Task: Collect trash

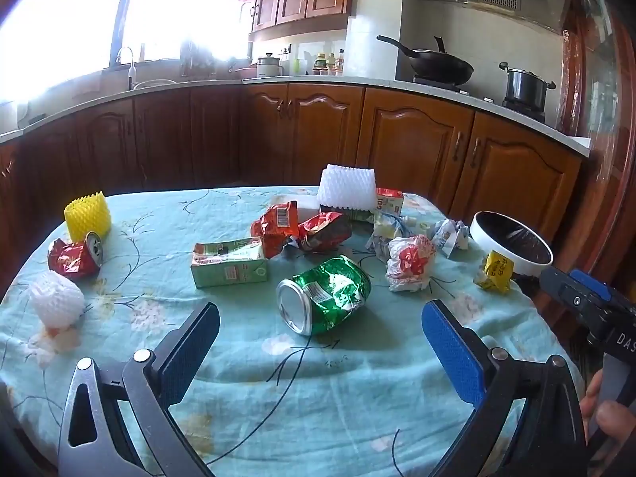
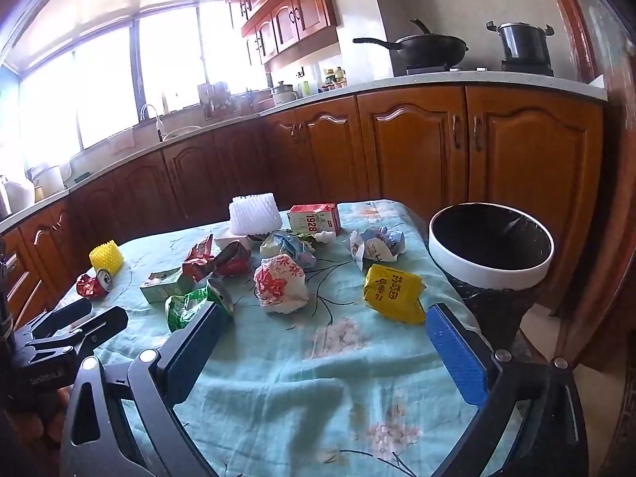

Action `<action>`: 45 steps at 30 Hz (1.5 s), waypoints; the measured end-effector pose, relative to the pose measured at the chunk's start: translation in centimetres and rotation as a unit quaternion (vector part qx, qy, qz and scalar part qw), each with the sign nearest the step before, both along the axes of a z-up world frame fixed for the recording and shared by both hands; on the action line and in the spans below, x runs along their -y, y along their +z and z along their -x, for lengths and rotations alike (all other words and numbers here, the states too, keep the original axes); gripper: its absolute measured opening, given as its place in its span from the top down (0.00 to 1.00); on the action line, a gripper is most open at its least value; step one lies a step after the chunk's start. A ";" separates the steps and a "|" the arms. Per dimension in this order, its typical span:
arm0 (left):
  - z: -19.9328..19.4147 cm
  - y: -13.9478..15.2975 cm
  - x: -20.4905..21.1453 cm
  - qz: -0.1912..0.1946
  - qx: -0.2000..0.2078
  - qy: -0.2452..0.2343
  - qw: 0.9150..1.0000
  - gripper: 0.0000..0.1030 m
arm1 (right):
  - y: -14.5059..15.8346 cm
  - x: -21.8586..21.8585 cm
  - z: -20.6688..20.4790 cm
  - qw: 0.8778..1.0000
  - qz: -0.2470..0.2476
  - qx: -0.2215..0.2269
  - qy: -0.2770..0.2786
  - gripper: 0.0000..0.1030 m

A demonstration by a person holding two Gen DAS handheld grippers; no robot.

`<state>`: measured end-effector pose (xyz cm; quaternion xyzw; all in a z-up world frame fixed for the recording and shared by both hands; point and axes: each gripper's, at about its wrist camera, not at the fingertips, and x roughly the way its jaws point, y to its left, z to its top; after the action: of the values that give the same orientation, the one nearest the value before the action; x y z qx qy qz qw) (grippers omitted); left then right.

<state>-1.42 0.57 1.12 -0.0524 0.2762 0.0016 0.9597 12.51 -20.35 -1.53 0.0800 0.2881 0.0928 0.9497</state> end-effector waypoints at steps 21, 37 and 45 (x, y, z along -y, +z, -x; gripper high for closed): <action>-0.7 -0.1 0.0 -0.006 0.001 0.002 1.000 0.01 | -0.1 0.4 -0.2 1.000 -0.007 0.000 0.000 0.01; -0.6 -0.1 0.2 -0.011 0.001 0.005 1.000 0.01 | -0.2 0.7 -0.3 1.000 -0.014 -0.003 -0.002 0.01; -1.0 -0.3 0.3 -0.010 -0.003 0.004 1.000 0.01 | -0.5 0.9 -0.4 1.000 -0.017 -0.005 -0.004 0.01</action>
<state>-0.43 0.32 0.78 -0.0436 0.2787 0.0090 0.9593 12.92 -21.29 -1.98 0.0980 0.2909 0.0934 0.9471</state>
